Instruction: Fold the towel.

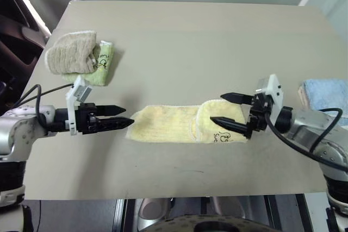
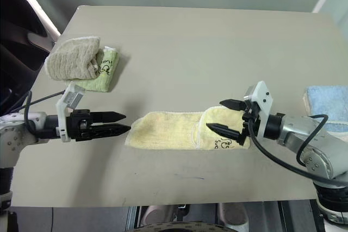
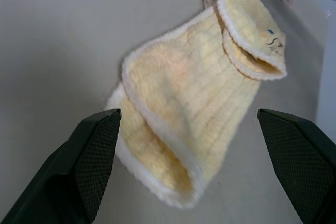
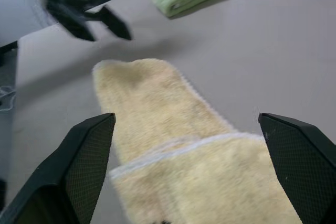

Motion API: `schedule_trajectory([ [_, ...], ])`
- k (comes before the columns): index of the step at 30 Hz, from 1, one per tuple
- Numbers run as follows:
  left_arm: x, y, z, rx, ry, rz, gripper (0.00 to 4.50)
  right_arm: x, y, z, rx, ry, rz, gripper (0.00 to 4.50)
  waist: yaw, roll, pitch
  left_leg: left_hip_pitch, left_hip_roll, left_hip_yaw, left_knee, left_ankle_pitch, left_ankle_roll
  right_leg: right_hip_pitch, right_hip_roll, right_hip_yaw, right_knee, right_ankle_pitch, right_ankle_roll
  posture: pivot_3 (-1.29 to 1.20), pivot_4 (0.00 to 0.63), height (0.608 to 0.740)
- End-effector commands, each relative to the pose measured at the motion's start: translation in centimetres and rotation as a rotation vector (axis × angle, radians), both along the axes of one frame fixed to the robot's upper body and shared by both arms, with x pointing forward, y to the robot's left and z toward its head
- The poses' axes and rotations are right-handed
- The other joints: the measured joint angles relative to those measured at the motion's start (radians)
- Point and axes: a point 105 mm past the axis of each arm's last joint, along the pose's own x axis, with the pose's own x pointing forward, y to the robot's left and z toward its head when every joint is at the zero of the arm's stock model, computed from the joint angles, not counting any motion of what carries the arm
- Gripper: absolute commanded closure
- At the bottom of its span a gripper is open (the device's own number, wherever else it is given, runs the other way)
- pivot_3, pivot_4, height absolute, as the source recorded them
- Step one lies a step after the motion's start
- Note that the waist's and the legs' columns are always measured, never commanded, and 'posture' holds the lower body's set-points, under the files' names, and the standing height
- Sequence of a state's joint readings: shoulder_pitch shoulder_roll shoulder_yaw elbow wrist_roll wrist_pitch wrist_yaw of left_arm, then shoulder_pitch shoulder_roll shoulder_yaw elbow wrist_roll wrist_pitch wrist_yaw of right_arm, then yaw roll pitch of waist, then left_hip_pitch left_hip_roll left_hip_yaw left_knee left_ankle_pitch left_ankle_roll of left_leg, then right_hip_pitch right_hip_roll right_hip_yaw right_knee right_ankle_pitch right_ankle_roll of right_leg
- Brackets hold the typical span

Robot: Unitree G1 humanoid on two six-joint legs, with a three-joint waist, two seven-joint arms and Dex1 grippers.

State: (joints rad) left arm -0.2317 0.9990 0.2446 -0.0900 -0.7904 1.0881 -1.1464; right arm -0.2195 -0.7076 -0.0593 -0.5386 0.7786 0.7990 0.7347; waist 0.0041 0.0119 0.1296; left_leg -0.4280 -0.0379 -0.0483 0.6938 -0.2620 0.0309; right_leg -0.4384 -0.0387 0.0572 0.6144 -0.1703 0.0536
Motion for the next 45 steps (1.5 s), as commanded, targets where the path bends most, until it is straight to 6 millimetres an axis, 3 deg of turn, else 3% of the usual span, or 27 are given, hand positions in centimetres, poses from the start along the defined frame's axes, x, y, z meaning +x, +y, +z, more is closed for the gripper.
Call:
schedule_trajectory([
  [1, -1.1, -0.3, 1.7, -0.123, 0.089, 0.035, 0.00, 0.5, 0.2, 0.8, 0.034, -0.026, -0.023, 0.01, 0.001, 0.000, 0.000, 0.000, 0.000, 0.000, -0.001, 0.000, 0.000, 0.000, 0.000, 0.000, 0.000, 0.000, -0.001, 0.00, 0.150, 0.733],
  [12, -5.0, 1.8, 0.5, -0.376, 0.457, 0.193, 0.00, 1.6, 1.1, -0.2, 0.036, 0.023, -0.076, 0.01, -0.006, -0.001, -0.001, 0.009, 0.002, 0.001, -0.015, 0.005, -0.004, 0.000, 0.001, -0.001, 0.003, -0.003, -0.005, 0.00, 0.150, 0.733],
  [17, -7.0, 1.7, -1.7, -0.344, 0.571, 0.228, 0.00, 2.0, 1.3, 0.5, 0.089, 0.031, -0.097, 0.01, -0.006, -0.001, -0.001, 0.010, 0.004, 0.001, -0.015, 0.007, -0.007, 0.000, 0.004, -0.001, 0.006, -0.005, -0.009, 0.00, 0.150, 0.733],
  [20, -7.1, 1.6, -1.8, -0.342, 0.577, 0.239, 0.00, 2.1, 1.3, 0.6, 0.091, 0.033, -0.100, 0.01, -0.002, -0.003, 0.000, 0.010, 0.004, 0.000, -0.014, 0.007, -0.011, 0.000, 0.005, -0.001, 0.007, -0.005, -0.010, 0.00, 0.150, 0.733],
  [23, -7.9, 2.1, -4.7, -0.380, 0.648, 0.327, 0.00, 2.2, 1.1, 0.2, 0.065, 0.032, -0.128, 0.01, -0.003, -0.002, 0.000, 0.011, 0.004, 0.000, -0.014, 0.005, -0.019, -0.001, 0.005, 0.000, 0.011, -0.005, -0.012, 0.00, 0.150, 0.733],
  [26, -7.2, 2.5, -5.8, -0.427, 0.635, 0.391, 0.00, 2.4, 0.8, 0.2, 0.059, 0.032, -0.154, 0.01, -0.005, -0.005, -0.001, 0.013, 0.005, 0.001, -0.015, 0.004, -0.023, -0.001, 0.006, 0.000, 0.014, -0.006, -0.014, 0.00, 0.150, 0.733],
  [33, -6.5, 2.8, -6.1, -0.458, 0.631, 0.415, 0.00, 2.5, 0.7, 0.1, 0.050, 0.032, -0.168, 0.01, -0.005, -0.005, -0.001, 0.018, 0.016, 0.000, -0.021, 0.009, -0.033, 0.000, 0.018, 0.002, 0.015, 0.000, -0.025, 0.00, 0.150, 0.733],
  [39, -6.3, 2.8, -6.4, -0.466, 0.632, 0.424, 0.00, 2.5, 0.6, 0.2, 0.050, 0.030, -0.172, 0.01, -0.004, -0.005, -0.001, 0.023, 0.019, 0.000, -0.031, 0.010, -0.031, -0.001, 0.020, 0.002, 0.015, 0.001, -0.030, 0.00, 0.150, 0.733],
  [45, -1.7, 2.1, -4.8, -0.619, 0.528, 0.428, 0.00, 3.1, 0.1, 0.4, 0.045, 0.023, -0.203, 0.01, 0.008, -0.005, 0.000, 0.023, 0.020, -0.002, -0.031, 0.013, -0.030, 0.001, 0.022, 0.002, 0.016, 0.002, -0.033, 0.00, 0.150, 0.733],
])
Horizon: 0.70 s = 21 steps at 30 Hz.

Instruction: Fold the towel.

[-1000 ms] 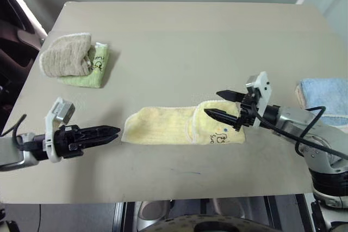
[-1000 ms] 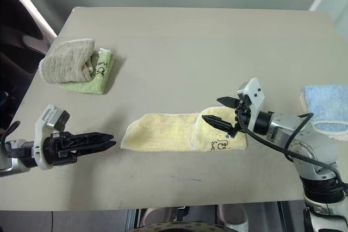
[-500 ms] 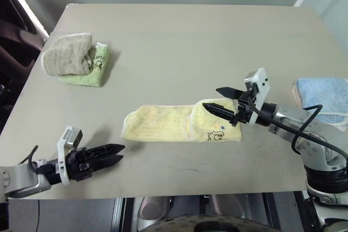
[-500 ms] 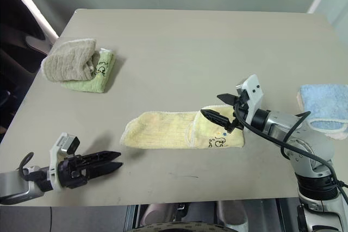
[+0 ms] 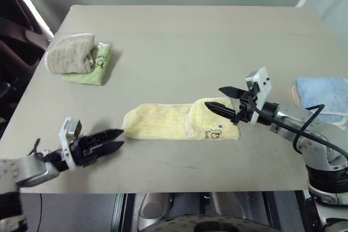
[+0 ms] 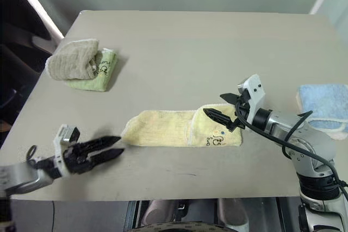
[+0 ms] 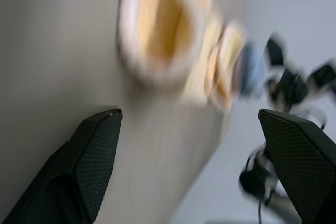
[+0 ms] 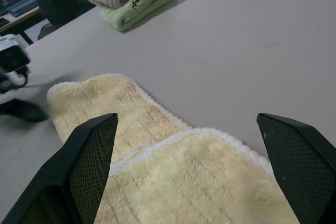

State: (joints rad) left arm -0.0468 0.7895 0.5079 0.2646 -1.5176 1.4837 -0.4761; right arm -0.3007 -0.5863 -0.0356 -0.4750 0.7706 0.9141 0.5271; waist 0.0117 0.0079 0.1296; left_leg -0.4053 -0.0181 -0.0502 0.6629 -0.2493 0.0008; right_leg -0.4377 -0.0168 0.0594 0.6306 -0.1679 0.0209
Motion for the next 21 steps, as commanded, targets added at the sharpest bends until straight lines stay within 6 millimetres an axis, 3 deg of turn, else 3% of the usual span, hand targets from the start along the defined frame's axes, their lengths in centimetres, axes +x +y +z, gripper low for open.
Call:
schedule_trajectory([
  [1, 1.6, -0.2, 1.3, -0.031, -0.059, 0.023, 0.00, 0.4, -0.5, 1.3, 0.003, -0.054, -0.028, 0.01, 0.000, -0.001, 0.000, 0.000, 0.000, 0.000, 0.000, 0.000, -0.001, 0.000, 0.001, 0.000, 0.000, 0.001, -0.001, 0.00, 0.150, 0.733],
  [5, 2.7, -0.9, 2.0, -0.040, -0.080, 0.022, 0.00, 0.4, -0.4, 1.2, 0.003, -0.053, -0.030, 0.01, -0.005, -0.002, 0.000, 0.000, 0.001, 0.000, 0.000, 0.007, -0.004, 0.000, 0.002, 0.000, 0.000, 0.000, 0.000, 0.00, 0.150, 0.733],
  [13, 2.4, -3.3, 2.7, -0.044, -0.087, -0.053, 0.00, 0.3, -1.0, 0.9, -0.016, -0.042, -0.056, 0.01, -0.005, -0.002, 0.000, 0.000, 0.006, 0.001, 0.000, 0.009, -0.004, 0.000, 0.009, 0.002, -0.002, -0.005, 0.001, 0.00, 0.150, 0.733],
  [21, 2.6, -3.8, 3.0, -0.008, -0.063, -0.045, 0.00, 0.5, -1.7, 0.6, -0.038, -0.021, -0.091, 0.01, -0.004, -0.003, 0.001, 0.001, 0.012, 0.002, 0.000, 0.008, -0.007, 0.000, 0.015, 0.001, -0.002, -0.008, -0.002, 0.00, 0.150, 0.733],
])
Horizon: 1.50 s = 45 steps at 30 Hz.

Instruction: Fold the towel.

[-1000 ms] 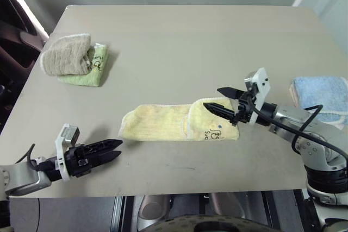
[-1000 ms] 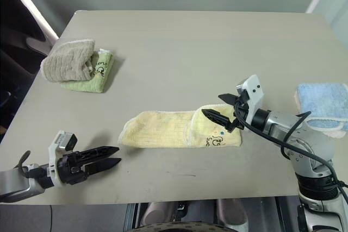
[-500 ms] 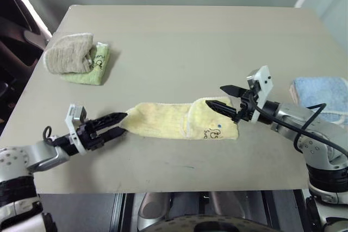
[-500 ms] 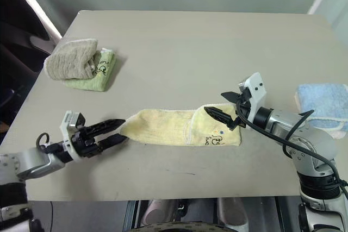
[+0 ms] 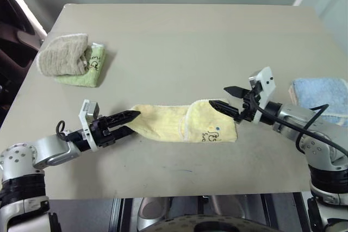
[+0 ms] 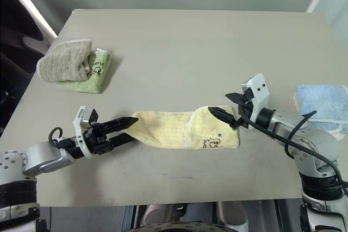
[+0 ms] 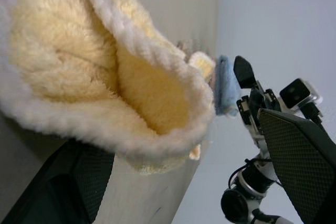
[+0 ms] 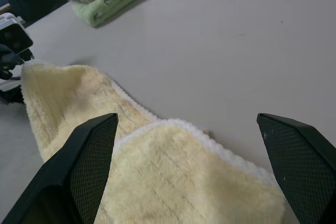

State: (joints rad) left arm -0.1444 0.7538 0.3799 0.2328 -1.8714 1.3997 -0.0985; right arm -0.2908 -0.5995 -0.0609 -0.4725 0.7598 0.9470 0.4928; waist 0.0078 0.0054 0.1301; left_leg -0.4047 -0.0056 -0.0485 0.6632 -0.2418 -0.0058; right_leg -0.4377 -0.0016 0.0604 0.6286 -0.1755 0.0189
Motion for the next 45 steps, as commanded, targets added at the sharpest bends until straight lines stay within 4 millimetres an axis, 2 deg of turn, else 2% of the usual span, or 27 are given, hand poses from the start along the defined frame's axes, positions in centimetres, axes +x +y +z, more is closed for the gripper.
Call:
schedule_trajectory([
  [1, 0.2, -0.2, 1.4, 0.001, -0.041, -0.001, 0.35, 0.2, -0.6, 1.0, -0.007, -0.040, -0.026, 0.00, 0.000, 0.000, 0.000, 0.000, 0.000, 0.000, 0.000, 0.000, 0.000, 0.000, 0.000, 0.000, 0.000, 0.000, 0.000, 0.00, 0.150, 0.733],
  [3, 0.3, -0.4, 1.5, 0.007, -0.043, 0.001, 0.82, 0.2, -0.6, 1.0, -0.005, -0.036, -0.030, 0.00, 0.000, 0.000, 0.000, 0.000, 0.001, 0.000, 0.000, 0.000, -0.001, 0.000, 0.001, 0.000, 0.000, -0.001, 0.001, 0.00, 0.150, 0.733],
  [5, 0.4, -0.5, 1.5, 0.009, -0.046, 0.002, 1.55, 0.3, -0.6, 1.0, -0.004, -0.033, -0.034, 0.00, -0.001, 0.000, 0.000, 0.001, 0.001, 0.000, 0.000, 0.000, -0.001, 0.000, 0.001, 0.000, 0.000, -0.003, 0.006, 0.00, 0.150, 0.733],
  [8, 0.5, -0.6, 1.5, 0.013, -0.050, 0.012, 2.55, 0.3, -0.8, 0.8, -0.011, -0.023, -0.045, 0.00, -0.001, 0.000, 0.000, 0.001, 0.001, 0.000, 0.000, -0.001, -0.001, 0.000, 0.002, 0.000, 0.000, -0.003, 0.006, 0.00, 0.150, 0.733],
  [13, 0.6, -0.6, 1.6, 0.017, -0.057, 0.011, 4.31, 0.3, -1.0, 0.8, -0.014, -0.019, -0.052, 0.00, -0.001, 0.000, 0.000, 0.001, 0.002, -0.001, 0.000, -0.001, -0.002, 0.000, 0.003, 0.000, 0.000, 0.003, -0.004, 0.00, 0.150, 0.733],
  [14, 0.6, -0.6, 1.7, 0.016, -0.060, 0.012, 4.47, 0.3, -1.1, 0.8, -0.015, -0.017, -0.053, 0.00, -0.001, 0.000, 0.000, 0.001, 0.002, -0.001, 0.000, -0.001, -0.002, 0.000, 0.003, 0.000, 0.000, 0.003, -0.004, 0.00, 0.150, 0.733],
  [26, -0.2, -1.1, 2.6, 0.040, -0.091, -0.064, 4.47, -0.2, -0.9, 0.9, -0.023, -0.028, -0.023, 0.00, -0.002, -0.001, 0.001, 0.001, 0.002, -0.001, 0.000, -0.002, -0.003, 0.000, 0.004, 0.001, 0.000, 0.003, -0.005, 0.00, 0.150, 0.733],
  [28, -0.3, -2.4, 5.5, 0.124, -0.238, -0.201, 4.47, -0.8, -0.8, 0.9, -0.028, -0.026, 0.017, 0.00, 0.000, -0.004, 0.003, 0.001, 0.003, -0.001, 0.000, -0.002, -0.003, 0.000, 0.004, 0.000, 0.000, 0.003, -0.005, 0.00, 0.150, 0.733],
  [30, -0.4, -3.2, 7.2, 0.183, -0.336, -0.293, 4.47, -1.0, -0.9, 0.8, -0.044, -0.024, 0.030, 0.00, 0.011, -0.011, 0.006, -0.001, 0.003, -0.002, 0.001, -0.001, -0.002, -0.001, 0.005, -0.002, 0.000, 0.003, -0.006, 0.00, 0.150, 0.733],
  [36, -0.3, -5.4, 8.7, 0.226, -0.497, -0.465, 4.47, -0.8, -1.3, 1.1, -0.047, -0.032, 0.024, 0.00, 0.002, -0.009, 0.006, 0.000, 0.003, -0.002, 0.002, -0.003, -0.004, -0.001, 0.008, 0.003, -0.001, 0.004, -0.008, 0.00, 0.150, 0.733],
  [40, -0.8, -7.3, 9.6, 0.200, -0.609, -0.601, 4.47, -0.5, -2.3, 1.5, -0.043, -0.037, -0.021, 0.00, 0.001, -0.009, 0.006, -0.001, 0.007, -0.003, 0.002, -0.004, -0.007, -0.002, 0.011, 0.003, -0.001, 0.002, -0.009, 0.00, 0.150, 0.733],
  [45, -0.9, -8.7, 9.2, 0.204, -0.675, -0.755, 4.47, -0.3, -3.9, 1.8, -0.061, -0.048, -0.086, 0.00, 0.001, -0.009, 0.006, -0.001, 0.009, -0.002, 0.002, -0.004, -0.007, -0.002, 0.013, 0.003, 0.000, 0.000, -0.008, 0.00, 0.150, 0.733],
])
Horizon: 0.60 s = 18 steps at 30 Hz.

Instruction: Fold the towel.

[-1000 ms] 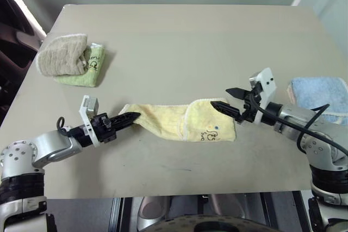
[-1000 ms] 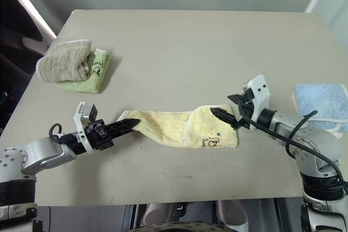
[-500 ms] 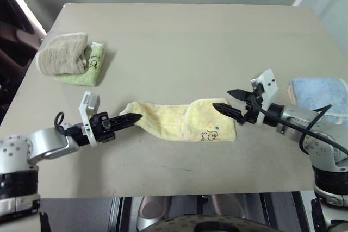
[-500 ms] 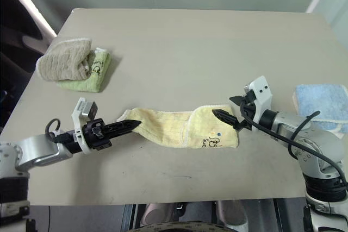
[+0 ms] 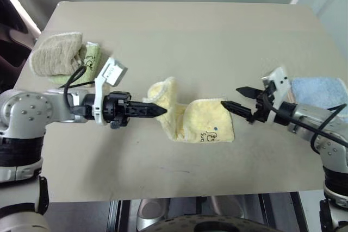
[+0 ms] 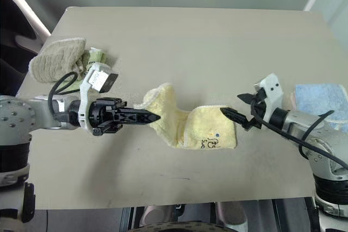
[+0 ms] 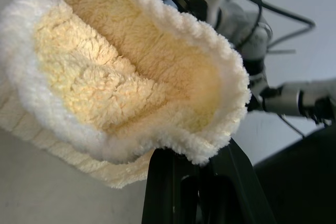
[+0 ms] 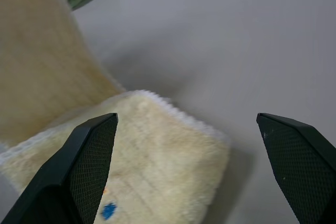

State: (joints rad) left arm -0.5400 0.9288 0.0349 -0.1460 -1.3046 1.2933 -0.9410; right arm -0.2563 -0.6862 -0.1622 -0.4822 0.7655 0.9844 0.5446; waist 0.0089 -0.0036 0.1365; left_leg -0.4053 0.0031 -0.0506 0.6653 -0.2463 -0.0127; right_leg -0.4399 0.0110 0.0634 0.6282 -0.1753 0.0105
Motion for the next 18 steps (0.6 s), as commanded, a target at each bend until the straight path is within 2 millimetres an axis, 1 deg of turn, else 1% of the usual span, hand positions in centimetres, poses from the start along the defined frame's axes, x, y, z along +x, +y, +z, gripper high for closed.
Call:
schedule_trajectory([
  [1, -0.1, -1.1, 0.1, 0.008, -0.062, -0.124, 4.47, -0.1, -1.2, 1.3, -0.011, -0.053, -0.045, 0.00, 0.001, 0.000, 0.000, 0.000, 0.000, 0.000, 0.000, 0.000, 0.000, 0.000, 0.000, 0.000, 0.000, 0.000, 0.000, 0.00, 0.150, 0.733],
  [3, 0.1, -1.8, 0.1, 0.005, -0.081, -0.182, 4.47, -0.1, -1.6, 1.4, -0.014, -0.057, -0.062, 0.00, 0.001, 0.000, 0.000, 0.000, 0.000, 0.000, 0.000, -0.001, 0.001, 0.000, 0.000, 0.000, 0.000, 0.000, 0.001, 0.00, 0.150, 0.733],
  [7, 0.9, -3.9, -0.5, 0.001, -0.119, -0.286, 4.47, -0.2, -2.4, 1.7, -0.024, -0.067, -0.107, 0.00, 0.007, 0.000, 0.000, -0.001, 0.001, 0.000, 0.001, -0.002, 0.003, 0.001, -0.001, 0.000, 0.000, 0.001, 0.003, 0.00, 0.150, 0.733],
  [9, 1.5, -5.8, -1.3, -0.007, -0.129, -0.335, 4.47, -0.4, -3.0, 1.9, -0.023, -0.073, -0.141, 0.00, 0.009, 0.000, 0.000, -0.001, 0.002, 0.000, 0.002, -0.005, 0.009, 0.001, -0.001, 0.001, -0.001, 0.003, 0.007, 0.00, 0.150, 0.733],
  [11, 1.9, -7.1, -2.1, -0.003, -0.128, -0.362, 4.47, -0.5, -3.3, 1.9, -0.024, -0.075, -0.162, 0.00, 0.012, 0.000, 0.000, 0.000, 0.002, 0.000, 0.003, -0.005, 0.010, 0.003, -0.002, 0.001, -0.001, 0.004, 0.009, 0.00, 0.150, 0.733],
  [12, 2.0, -7.4, -2.4, 0.002, -0.126, -0.368, 4.47, -0.6, -3.3, 1.9, -0.025, -0.075, -0.168, 0.00, 0.012, 0.000, 0.000, -0.001, 0.002, 0.000, 0.004, -0.006, 0.012, 0.003, -0.002, 0.001, -0.001, 0.005, 0.010, 0.00, 0.150, 0.733],
  [16, 2.3, -9.3, -4.8, 0.045, -0.126, -0.409, 4.47, -1.5, -3.7, 1.8, -0.034, -0.075, -0.200, 0.00, 0.011, 0.000, 0.000, -0.001, 0.003, 0.001, 0.006, -0.006, 0.012, 0.003, -0.002, 0.001, -0.001, 0.005, 0.012, 0.00, 0.150, 0.733],
  [18, 2.5, -9.9, -5.2, 0.041, -0.115, -0.413, 4.47, -1.8, -3.9, 1.8, -0.034, -0.075, -0.211, 0.00, 0.011, 0.000, 0.000, -0.001, 0.003, 0.002, 0.006, -0.006, 0.012, 0.003, -0.002, 0.001, -0.001, 0.004, 0.013, 0.00, 0.150, 0.733],
])
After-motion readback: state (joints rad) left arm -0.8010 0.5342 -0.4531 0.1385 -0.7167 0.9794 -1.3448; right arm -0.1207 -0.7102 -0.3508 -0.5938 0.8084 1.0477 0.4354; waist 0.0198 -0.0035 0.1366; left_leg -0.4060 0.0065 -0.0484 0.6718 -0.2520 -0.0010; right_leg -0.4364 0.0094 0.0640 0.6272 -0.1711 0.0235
